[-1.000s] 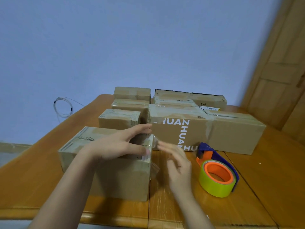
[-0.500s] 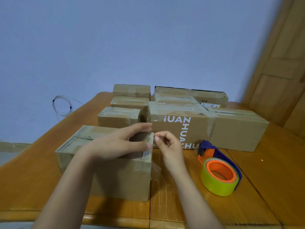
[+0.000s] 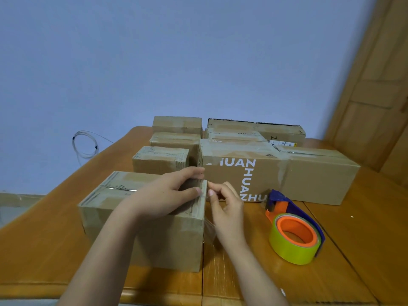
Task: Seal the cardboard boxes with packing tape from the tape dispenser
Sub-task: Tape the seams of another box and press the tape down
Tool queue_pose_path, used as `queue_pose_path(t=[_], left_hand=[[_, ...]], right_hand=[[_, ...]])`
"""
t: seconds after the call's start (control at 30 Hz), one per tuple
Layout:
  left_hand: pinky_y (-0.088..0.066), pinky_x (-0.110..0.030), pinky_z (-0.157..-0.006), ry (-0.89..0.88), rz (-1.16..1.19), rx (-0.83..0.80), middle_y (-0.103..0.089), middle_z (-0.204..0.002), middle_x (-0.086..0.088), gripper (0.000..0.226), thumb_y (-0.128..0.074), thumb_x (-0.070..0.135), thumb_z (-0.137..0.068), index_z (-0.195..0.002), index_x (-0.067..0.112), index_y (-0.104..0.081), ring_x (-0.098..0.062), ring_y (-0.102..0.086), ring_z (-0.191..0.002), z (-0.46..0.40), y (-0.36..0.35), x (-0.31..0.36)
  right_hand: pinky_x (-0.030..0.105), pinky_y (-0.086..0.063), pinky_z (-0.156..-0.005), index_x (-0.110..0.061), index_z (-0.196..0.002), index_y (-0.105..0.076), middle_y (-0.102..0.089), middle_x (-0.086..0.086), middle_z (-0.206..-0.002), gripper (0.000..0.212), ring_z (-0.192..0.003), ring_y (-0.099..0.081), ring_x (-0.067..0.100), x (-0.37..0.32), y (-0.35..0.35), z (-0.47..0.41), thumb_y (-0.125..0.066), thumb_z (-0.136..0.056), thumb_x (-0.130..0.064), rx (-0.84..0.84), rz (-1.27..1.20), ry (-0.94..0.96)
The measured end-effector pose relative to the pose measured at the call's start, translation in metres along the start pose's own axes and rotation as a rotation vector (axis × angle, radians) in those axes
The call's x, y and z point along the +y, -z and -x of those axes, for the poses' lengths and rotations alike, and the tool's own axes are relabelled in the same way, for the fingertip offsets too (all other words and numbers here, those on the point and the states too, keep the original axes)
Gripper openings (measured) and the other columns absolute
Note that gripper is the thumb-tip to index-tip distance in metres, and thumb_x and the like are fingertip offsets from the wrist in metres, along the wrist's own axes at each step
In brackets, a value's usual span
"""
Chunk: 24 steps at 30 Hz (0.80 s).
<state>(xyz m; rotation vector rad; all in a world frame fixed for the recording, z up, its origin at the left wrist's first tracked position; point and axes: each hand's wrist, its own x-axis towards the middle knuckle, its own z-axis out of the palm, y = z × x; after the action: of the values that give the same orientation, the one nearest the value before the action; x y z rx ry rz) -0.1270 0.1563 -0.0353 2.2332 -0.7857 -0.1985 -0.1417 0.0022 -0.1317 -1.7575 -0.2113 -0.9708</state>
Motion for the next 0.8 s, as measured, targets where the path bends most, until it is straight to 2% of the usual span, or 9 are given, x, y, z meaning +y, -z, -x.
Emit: queue_pose_path(t=[0.17, 0.27, 0.37, 0.43, 0.53, 0.63, 0.7, 0.8], left_hand=[[-0.035, 0.003, -0.074, -0.004, -0.046, -0.003, -0.046, -0.13, 0.028, 0.048, -0.05, 0.034, -0.098, -0.143, 0.039, -0.035, 0.015, -0.047, -0.101, -0.001, 0.0, 0.002], [-0.033, -0.002, -0.079, -0.007, -0.062, -0.002, -0.046, -0.134, 0.026, 0.049, -0.049, 0.034, -0.098, -0.144, 0.038, -0.034, 0.004, -0.045, -0.112, -0.001, 0.0, 0.002], [-0.034, -0.004, -0.081, 0.004, -0.043, -0.004, -0.047, -0.134, 0.025, 0.047, -0.05, 0.034, -0.098, -0.142, 0.039, -0.036, 0.001, -0.045, -0.117, 0.0, 0.001, 0.002], [-0.035, -0.008, -0.084, 0.006, -0.042, -0.005, -0.047, -0.134, 0.025, 0.046, -0.051, 0.034, -0.098, -0.142, 0.04, -0.037, 0.001, -0.045, -0.117, 0.001, 0.001, 0.003], [-0.032, -0.017, -0.092, -0.001, -0.053, -0.007, -0.047, -0.135, 0.023, 0.046, -0.051, 0.033, -0.098, -0.141, 0.038, -0.038, 0.001, -0.044, -0.118, 0.002, 0.002, 0.004], [-0.032, -0.018, -0.094, 0.001, -0.038, -0.01, -0.048, -0.135, 0.023, 0.046, -0.052, 0.033, -0.097, -0.141, 0.038, -0.039, 0.0, -0.045, -0.118, 0.001, 0.002, 0.003], [-0.033, -0.016, -0.094, -0.001, -0.012, -0.011, -0.049, -0.136, 0.022, 0.046, -0.053, 0.032, -0.097, -0.14, 0.038, -0.04, 0.0, -0.045, -0.119, 0.001, 0.002, 0.001], [-0.033, -0.004, -0.086, -0.004, 0.026, -0.005, -0.05, -0.134, 0.022, 0.045, -0.055, 0.03, -0.096, -0.139, 0.036, -0.043, 0.004, -0.045, -0.117, 0.001, 0.002, 0.0]], right_hand=[[0.01, -0.041, -0.075, -0.003, -0.115, -0.066, -0.056, -0.008, -0.092, 0.029, -0.087, -0.055, 0.001, -0.001, 0.002, 0.014, -0.046, -0.093, -0.004, -0.034, 0.066, 0.111], [0.011, -0.042, -0.077, -0.009, -0.123, -0.061, -0.056, -0.008, -0.095, 0.039, -0.088, -0.055, 0.003, -0.001, 0.004, 0.018, -0.042, -0.09, -0.004, -0.07, 0.084, 0.123], [0.012, -0.044, -0.076, -0.013, -0.116, -0.064, -0.06, -0.004, -0.091, 0.043, -0.086, -0.057, 0.005, -0.004, 0.007, 0.019, -0.043, -0.085, 0.007, -0.047, 0.009, 0.081], [0.015, -0.046, -0.077, -0.017, -0.106, -0.069, -0.063, -0.006, -0.088, 0.04, -0.086, -0.06, 0.006, -0.01, 0.011, 0.022, -0.044, -0.084, 0.006, -0.015, -0.088, 0.027], [0.019, -0.048, -0.08, -0.026, -0.095, -0.073, -0.068, -0.006, -0.091, 0.035, -0.091, -0.064, 0.01, -0.02, 0.014, 0.031, -0.048, -0.086, -0.004, 0.059, -0.226, -0.104], [0.022, -0.049, -0.083, -0.032, -0.1, -0.07, -0.07, -0.003, -0.098, 0.023, -0.098, -0.065, 0.014, -0.031, 0.016, 0.045, -0.053, -0.086, -0.024, 0.077, -0.289, -0.14], [0.025, -0.049, -0.085, -0.032, -0.102, -0.069, -0.069, -0.004, -0.102, 0.026, -0.102, -0.064, 0.016, -0.037, 0.017, 0.054, -0.051, -0.084, -0.032, 0.047, -0.291, -0.134], [0.031, -0.049, -0.087, -0.031, -0.104, -0.067, -0.067, -0.003, -0.106, 0.026, -0.105, -0.062, 0.02, -0.048, 0.016, 0.065, -0.051, -0.085, -0.036, 0.029, -0.287, -0.113]])
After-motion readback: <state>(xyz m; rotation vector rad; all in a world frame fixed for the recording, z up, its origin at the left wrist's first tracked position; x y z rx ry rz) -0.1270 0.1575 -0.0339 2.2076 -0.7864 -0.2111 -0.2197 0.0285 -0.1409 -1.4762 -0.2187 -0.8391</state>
